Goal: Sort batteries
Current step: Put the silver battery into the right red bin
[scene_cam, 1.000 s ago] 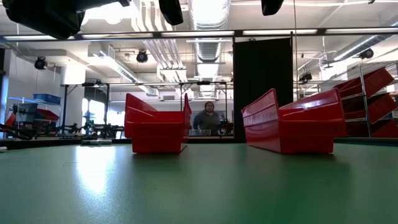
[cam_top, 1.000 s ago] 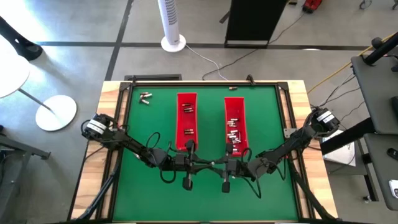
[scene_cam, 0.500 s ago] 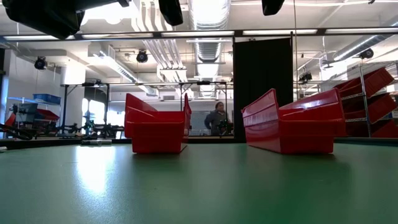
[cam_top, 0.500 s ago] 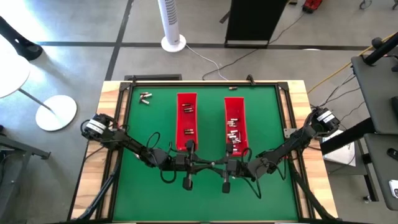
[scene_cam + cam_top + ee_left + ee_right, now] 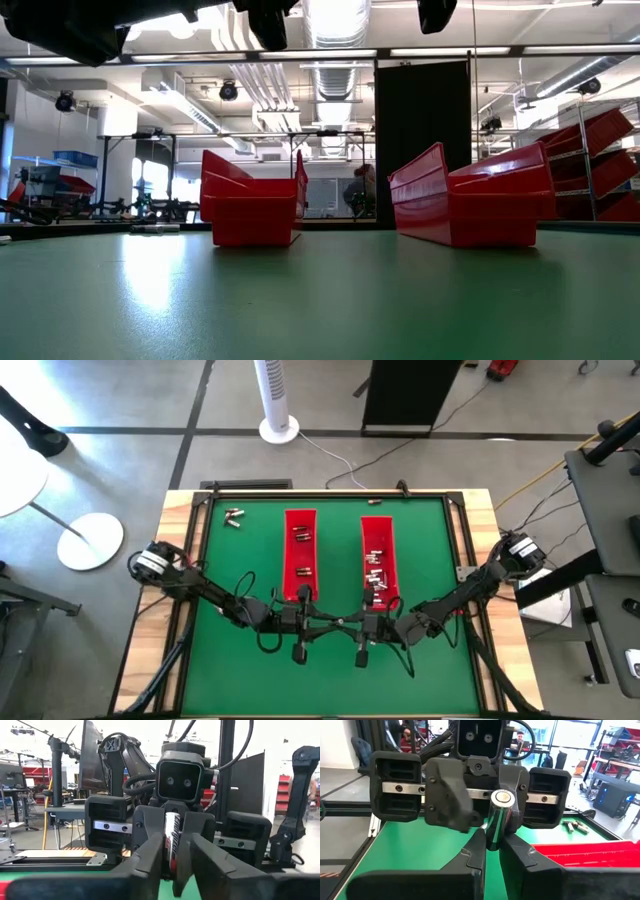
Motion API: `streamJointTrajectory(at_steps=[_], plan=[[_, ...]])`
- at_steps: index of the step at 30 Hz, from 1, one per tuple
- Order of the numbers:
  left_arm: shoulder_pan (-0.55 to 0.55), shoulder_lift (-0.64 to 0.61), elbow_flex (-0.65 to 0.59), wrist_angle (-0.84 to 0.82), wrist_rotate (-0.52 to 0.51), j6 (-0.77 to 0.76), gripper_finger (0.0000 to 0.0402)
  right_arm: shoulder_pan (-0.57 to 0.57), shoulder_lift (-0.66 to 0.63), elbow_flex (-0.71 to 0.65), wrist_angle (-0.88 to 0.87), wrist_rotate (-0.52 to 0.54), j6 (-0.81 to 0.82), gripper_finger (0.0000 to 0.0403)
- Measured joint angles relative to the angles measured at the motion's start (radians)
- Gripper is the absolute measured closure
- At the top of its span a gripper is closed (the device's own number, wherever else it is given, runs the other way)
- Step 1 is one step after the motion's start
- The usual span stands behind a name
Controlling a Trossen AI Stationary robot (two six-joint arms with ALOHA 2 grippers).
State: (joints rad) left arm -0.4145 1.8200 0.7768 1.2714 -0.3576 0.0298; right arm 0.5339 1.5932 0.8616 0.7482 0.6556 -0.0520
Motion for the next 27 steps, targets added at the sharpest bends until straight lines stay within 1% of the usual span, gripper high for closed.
streamJointTrajectory(at_steps=[2,4,6,9,12,14,17,20,23,27], plan=[[0.0,-0.021,-0.014,-0.012,0.0,0.011,0.0302,-0.002,-0.004,0.0,-0.009,0.002,0.013,0.0376],[-0.001,-0.067,-0.03,-0.068,0.0,0.014,0.0287,-0.005,-0.012,0.002,-0.028,0.002,0.033,0.0376],[-0.001,-0.125,-0.045,-0.164,-0.015,0.01,0.0274,-0.009,-0.028,0.004,-0.067,0.002,0.053,0.0376],[-0.006,-0.225,-0.066,-0.342,-0.083,-0.018,0.026,-0.011,-0.068,0.015,-0.186,0.001,0.074,0.0376],[-0.008,-0.346,-0.071,-0.542,-0.137,-0.047,0.0254,-0.015,-0.116,0.065,-0.447,-0.001,0.123,0.0376],[-0.007,-0.43,-0.066,-0.679,-0.181,-0.059,0.0254,-0.024,-0.141,0.119,-0.68,-0.001,0.187,0.0376],[-0.007,-0.543,-0.05,-0.834,-0.305,-0.044,0.0253,-0.053,-0.151,0.223,-1.039,-0.001,0.292,0.0376],[-0.005,-0.632,-0.044,-0.889,-0.412,0.019,0.0253,-0.096,-0.136,0.331,-1.36,-0.021,0.362,0.0376],[-0.002,-0.691,-0.045,-0.898,-0.427,0.086,0.0253,-0.158,-0.106,0.412,-1.577,-0.104,0.394,0.0376],[-0.002,-0.727,-0.046,-0.918,-0.429,0.141,0.0253,-0.243,-0.053,0.474,-1.751,-0.252,0.384,0.0376]])
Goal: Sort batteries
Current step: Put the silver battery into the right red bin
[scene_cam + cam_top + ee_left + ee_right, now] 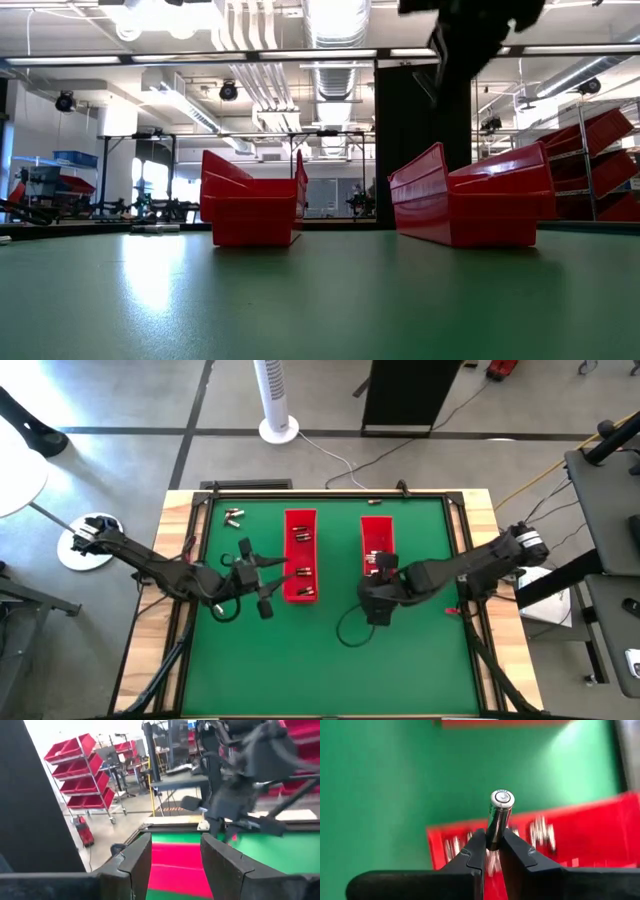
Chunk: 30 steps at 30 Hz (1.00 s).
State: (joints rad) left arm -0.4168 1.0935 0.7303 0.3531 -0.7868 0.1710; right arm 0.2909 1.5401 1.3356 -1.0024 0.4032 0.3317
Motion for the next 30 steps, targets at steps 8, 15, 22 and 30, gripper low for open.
streamJointTrajectory(at_steps=[8,15,22,30], plan=[[0.001,0.052,-0.006,-0.156,-0.108,-0.059,0.0253,-0.098,0.048,0.026,-0.208,-0.122,-0.002,0.0376],[0.008,0.129,-0.006,-0.169,-0.337,0.006,0.0253,-0.175,0.048,-0.039,-0.132,-0.206,-0.066,0.0376],[0.008,0.164,-0.006,-0.168,-0.33,0.055,0.0253,-0.228,0.048,-0.11,-0.072,-0.281,-0.136,0.0376],[0.008,0.161,-0.006,-0.152,-0.313,0.056,0.0253,-0.258,0.049,-0.202,0.04,-0.337,-0.177,0.0376]])
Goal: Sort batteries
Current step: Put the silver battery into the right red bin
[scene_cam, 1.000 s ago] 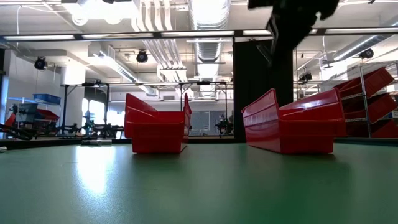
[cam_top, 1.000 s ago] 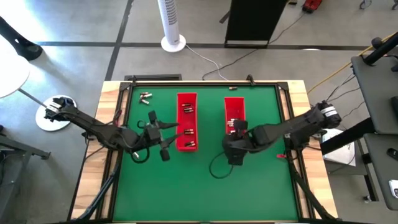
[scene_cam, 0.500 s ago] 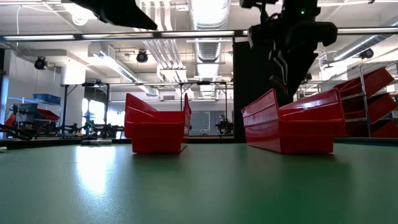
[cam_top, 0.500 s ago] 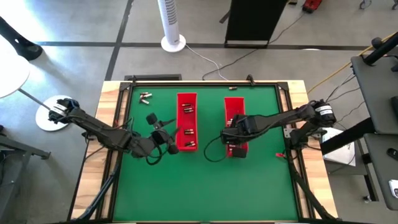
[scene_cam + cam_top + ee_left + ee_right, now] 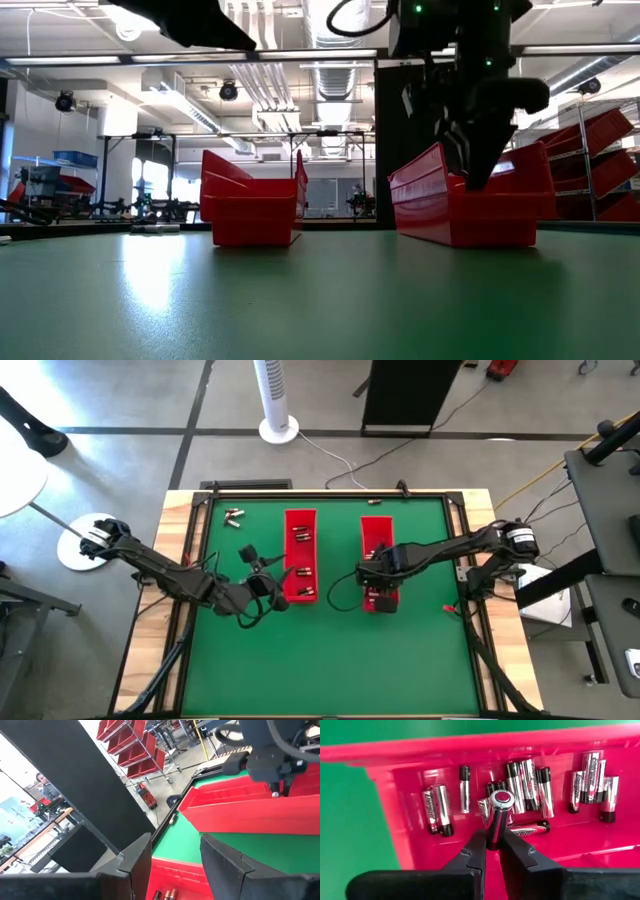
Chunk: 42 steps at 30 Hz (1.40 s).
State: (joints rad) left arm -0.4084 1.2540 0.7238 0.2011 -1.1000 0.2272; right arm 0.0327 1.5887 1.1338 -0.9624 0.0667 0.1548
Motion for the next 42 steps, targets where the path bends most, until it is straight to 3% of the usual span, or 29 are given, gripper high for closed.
streamJointTrajectory(at_steps=[6,19,35,40,42], plan=[[0.001,-0.001,0.0,0.056,-0.091,0.051,0.0253,-0.01,0.0,-0.054,0.078,0.001,-0.01,0.0375],[0.001,0.001,0.001,0.068,-0.093,0.049,0.0253,-0.014,0.154,0.013,0.044,0.005,-0.059,0.0375],[0.0,0.002,0.001,0.067,-0.093,0.048,0.0253,-0.014,0.164,0.021,0.006,0.003,-0.061,0.0375],[0.0,0.002,0.001,0.067,-0.093,0.043,0.0253,-0.014,0.164,0.021,0.01,-0.139,-0.062,0.0375],[0.0,0.002,0.001,0.067,-0.093,0.043,0.0253,-0.013,0.164,0.02,0.009,-0.128,-0.061,0.0375]])
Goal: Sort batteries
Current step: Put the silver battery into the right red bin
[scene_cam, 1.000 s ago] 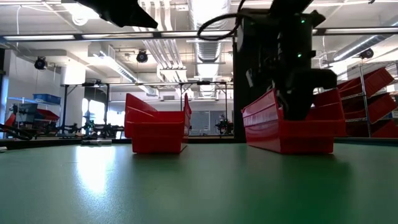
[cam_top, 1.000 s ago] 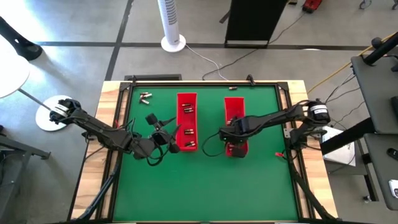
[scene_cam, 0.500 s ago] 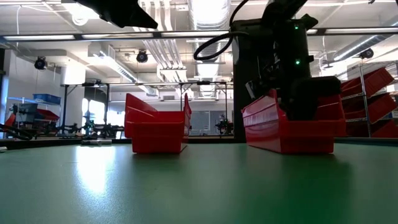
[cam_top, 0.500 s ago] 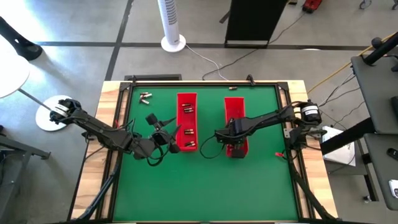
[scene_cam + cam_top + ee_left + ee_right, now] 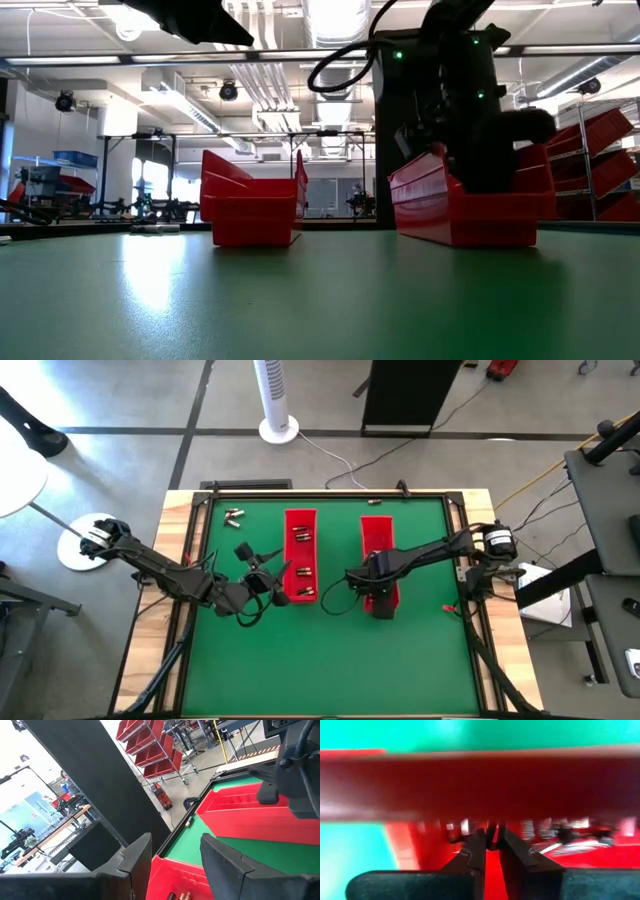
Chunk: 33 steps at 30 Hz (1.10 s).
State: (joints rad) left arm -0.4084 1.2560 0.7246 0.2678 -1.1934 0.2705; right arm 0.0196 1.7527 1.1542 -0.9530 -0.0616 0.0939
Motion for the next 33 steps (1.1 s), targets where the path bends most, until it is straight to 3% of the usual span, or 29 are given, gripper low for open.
streamJointTrajectory(at_steps=[4,9,15,33], plan=[[0.0,0.0,0.0,0.0,0.0,0.0,0.0253,-0.002,0.0,0.0,-0.006,0.111,0.021,0.0375],[0.0,0.0,0.0,0.0,0.0,0.0,0.0253,0.0,0.0,0.0,-0.014,0.03,0.011,0.0375],[0.0,0.0,0.0,0.0,0.0,0.0,0.0253,-0.002,0.0,-0.004,-0.045,0.174,0.013,0.0375],[0.001,0.0,-0.001,0.0,0.0,-0.002,0.0253,-0.001,0.054,-0.003,-0.008,0.08,0.026,0.0374]])
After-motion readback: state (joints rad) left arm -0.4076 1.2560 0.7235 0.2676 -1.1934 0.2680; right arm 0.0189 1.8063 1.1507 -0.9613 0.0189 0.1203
